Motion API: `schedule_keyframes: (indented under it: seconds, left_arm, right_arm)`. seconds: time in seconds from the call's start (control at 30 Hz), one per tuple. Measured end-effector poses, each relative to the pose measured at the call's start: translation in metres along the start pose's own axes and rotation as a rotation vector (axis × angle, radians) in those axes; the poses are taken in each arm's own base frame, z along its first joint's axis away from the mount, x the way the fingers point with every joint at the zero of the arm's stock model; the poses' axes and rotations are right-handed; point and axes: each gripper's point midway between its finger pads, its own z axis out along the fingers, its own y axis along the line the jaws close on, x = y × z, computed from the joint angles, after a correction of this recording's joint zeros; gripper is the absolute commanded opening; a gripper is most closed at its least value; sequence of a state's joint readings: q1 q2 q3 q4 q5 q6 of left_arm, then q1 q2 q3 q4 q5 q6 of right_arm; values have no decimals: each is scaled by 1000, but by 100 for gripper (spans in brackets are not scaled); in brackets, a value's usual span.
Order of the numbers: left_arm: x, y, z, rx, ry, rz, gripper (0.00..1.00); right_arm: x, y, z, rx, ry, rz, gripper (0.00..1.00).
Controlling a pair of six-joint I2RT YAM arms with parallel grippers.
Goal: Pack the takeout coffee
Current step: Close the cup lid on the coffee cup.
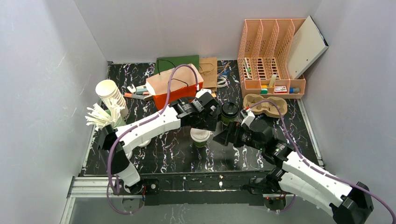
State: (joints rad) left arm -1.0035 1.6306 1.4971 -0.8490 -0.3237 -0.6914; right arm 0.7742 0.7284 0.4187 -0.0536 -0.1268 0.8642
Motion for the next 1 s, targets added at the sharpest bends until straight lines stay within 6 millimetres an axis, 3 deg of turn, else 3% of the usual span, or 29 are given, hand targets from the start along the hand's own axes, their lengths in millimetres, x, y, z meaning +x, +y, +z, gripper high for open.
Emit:
schedule_keyframes:
  seconds: [0.1,0.23,0.4,0.63,0.83,1.0]
  left_arm:
    - [-3,6,-15,22,-40,-17,93]
    - [15,34,-40,61,-105,-73,88]
    - [31,62,-66,109,-186,-156,88]
    - [19,99,-103,78,-340,-252,90]
    - [15,138,-129,-4,-458,-304,93]
    - [8,153,-136,-73,-496,-295,96]
  right_arm:
    - [-14,8,-3,16,-17,-67,98]
    - [-32,22,-3,24,-31,-150,98]
    - [-38,24,16,81,71,-236,98]
    - [-44,37,37,122,189,-369,98]
    - [-28,63,65,198,265,-527,98]
    - [-10,57,79,308,327,-604,98]
